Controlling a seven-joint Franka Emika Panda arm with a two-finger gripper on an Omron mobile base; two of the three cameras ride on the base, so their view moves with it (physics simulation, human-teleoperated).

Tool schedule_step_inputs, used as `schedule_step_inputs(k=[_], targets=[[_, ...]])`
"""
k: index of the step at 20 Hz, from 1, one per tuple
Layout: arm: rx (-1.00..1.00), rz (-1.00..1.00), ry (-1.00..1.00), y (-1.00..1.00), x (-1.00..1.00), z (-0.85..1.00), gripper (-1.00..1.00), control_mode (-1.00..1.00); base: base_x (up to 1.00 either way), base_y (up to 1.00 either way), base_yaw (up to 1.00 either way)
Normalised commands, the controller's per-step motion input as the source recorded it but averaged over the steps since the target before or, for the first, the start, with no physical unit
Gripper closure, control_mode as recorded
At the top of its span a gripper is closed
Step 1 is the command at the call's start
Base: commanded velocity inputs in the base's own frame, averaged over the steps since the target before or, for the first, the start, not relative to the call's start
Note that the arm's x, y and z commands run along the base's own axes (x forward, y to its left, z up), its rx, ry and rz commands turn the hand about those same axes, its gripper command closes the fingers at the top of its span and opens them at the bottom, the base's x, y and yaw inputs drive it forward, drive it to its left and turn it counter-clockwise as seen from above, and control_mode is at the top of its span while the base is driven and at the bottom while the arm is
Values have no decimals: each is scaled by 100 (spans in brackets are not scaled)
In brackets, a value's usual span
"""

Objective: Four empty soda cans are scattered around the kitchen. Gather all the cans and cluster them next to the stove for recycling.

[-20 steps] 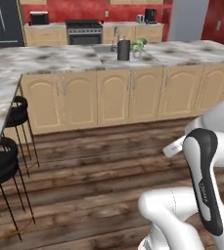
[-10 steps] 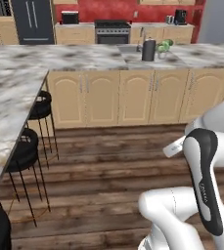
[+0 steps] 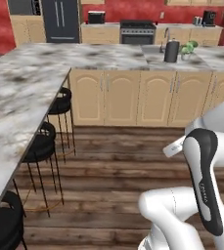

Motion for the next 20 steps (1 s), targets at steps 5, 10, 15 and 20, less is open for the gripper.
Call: schedule_step_inputs(k=[5,10,15,20], targets=[[0,0,0,0,0,0,-100,100,35,18,23],[0,0,0,0,0,0,-100,100,41,26,21],[0,0,0,0,0,0,-100,100,41,32,21],[0,0,0,0,0,0,-100,100,40,35,22]])
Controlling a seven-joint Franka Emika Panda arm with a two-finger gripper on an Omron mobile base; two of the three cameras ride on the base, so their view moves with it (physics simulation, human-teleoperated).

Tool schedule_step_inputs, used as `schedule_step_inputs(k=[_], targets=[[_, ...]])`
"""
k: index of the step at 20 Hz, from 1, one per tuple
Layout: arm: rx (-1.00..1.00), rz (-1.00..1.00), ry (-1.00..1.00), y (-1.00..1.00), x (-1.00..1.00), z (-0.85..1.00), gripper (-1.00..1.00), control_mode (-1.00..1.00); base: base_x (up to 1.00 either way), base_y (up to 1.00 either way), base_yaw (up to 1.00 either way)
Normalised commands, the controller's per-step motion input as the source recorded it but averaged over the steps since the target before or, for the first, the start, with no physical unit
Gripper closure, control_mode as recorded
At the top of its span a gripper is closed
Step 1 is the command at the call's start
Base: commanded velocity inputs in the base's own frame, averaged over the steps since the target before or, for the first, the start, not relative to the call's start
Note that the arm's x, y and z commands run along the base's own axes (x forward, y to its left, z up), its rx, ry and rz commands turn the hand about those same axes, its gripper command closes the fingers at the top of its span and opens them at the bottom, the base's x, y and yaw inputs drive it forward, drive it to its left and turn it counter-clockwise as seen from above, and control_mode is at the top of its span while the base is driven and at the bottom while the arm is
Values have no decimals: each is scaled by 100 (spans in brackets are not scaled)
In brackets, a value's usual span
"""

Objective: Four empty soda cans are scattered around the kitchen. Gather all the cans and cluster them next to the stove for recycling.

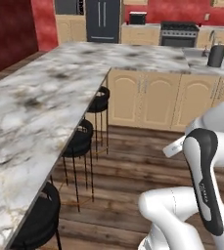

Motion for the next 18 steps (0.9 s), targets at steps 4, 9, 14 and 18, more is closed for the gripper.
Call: schedule_step_inputs(k=[4,9,14,18], targets=[[0,0,0,0,0,0,-100,100,11,14,28],[0,0,0,0,0,0,-100,100,2,0,33],[0,0,0,0,0,0,-100,100,7,3,32],[0,0,0,0,0,0,-100,100,7,12,31]])
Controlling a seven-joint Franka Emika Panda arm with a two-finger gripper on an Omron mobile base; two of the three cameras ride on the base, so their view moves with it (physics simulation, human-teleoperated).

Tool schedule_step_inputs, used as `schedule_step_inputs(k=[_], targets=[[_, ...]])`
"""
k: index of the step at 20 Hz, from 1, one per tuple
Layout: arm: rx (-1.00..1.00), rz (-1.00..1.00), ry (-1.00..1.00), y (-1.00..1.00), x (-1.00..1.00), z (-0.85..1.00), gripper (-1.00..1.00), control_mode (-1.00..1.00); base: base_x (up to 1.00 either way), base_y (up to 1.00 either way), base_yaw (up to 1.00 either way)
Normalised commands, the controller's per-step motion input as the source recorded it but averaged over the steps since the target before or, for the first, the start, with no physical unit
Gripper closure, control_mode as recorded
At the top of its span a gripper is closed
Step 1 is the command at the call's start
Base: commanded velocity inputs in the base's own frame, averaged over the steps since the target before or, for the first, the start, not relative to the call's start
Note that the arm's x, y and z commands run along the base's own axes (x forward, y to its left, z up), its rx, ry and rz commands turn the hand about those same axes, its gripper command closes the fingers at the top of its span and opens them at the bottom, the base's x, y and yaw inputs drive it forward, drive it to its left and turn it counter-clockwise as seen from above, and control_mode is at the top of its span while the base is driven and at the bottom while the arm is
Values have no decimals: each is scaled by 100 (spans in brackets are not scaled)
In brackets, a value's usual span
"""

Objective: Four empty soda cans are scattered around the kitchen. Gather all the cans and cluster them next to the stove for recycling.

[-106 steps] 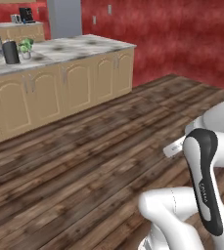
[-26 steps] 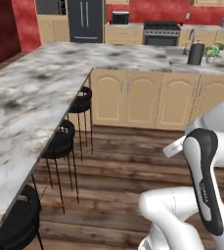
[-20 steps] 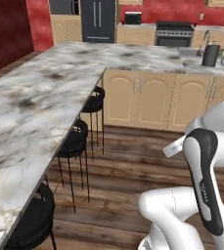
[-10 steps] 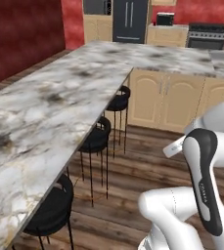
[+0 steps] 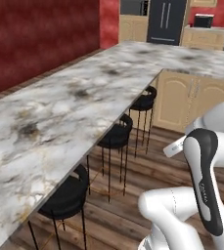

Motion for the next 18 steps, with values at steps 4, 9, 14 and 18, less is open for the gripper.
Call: schedule_step_inputs(k=[4,9,14,18], targets=[[0,0,0,0,0,0,-100,100,9,19,27],[0,0,0,0,0,0,-100,100,27,22,23],[0,0,0,0,0,0,-100,100,31,26,23],[0,0,0,0,0,0,-100,100,11,25,25]])
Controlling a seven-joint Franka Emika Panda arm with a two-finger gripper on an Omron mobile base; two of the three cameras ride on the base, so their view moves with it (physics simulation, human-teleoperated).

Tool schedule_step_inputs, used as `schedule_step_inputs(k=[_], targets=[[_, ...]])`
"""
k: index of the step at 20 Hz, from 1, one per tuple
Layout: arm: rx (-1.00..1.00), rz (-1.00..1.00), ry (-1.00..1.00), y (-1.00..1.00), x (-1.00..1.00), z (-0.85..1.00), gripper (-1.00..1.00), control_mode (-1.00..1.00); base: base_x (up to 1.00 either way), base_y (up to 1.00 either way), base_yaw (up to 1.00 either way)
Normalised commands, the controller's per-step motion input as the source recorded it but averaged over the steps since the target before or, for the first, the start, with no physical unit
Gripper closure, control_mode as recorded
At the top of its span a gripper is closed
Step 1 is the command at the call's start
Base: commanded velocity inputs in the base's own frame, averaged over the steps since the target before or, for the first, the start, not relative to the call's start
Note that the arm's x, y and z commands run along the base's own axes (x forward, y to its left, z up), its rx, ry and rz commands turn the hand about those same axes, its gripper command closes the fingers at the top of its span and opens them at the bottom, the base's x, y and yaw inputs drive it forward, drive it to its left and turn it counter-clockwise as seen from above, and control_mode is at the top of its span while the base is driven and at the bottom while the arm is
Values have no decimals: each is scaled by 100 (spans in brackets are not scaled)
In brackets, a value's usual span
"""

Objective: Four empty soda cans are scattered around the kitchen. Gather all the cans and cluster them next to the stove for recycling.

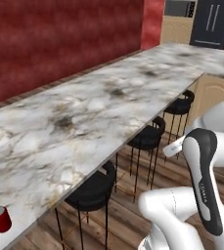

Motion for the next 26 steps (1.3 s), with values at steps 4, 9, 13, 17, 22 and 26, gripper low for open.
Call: schedule_step_inputs(k=[4,9,13,17,22,26], targets=[[0,0,0,0,0,0,-100,100,0,19,28],[0,0,0,0,0,0,-100,100,0,14,29],[0,0,0,0,0,0,-100,100,0,19,29],[0,0,0,0,0,0,-100,100,0,22,29],[0,0,0,0,0,0,-100,100,0,25,28],[0,0,0,0,0,0,-100,100,1,30,26]])
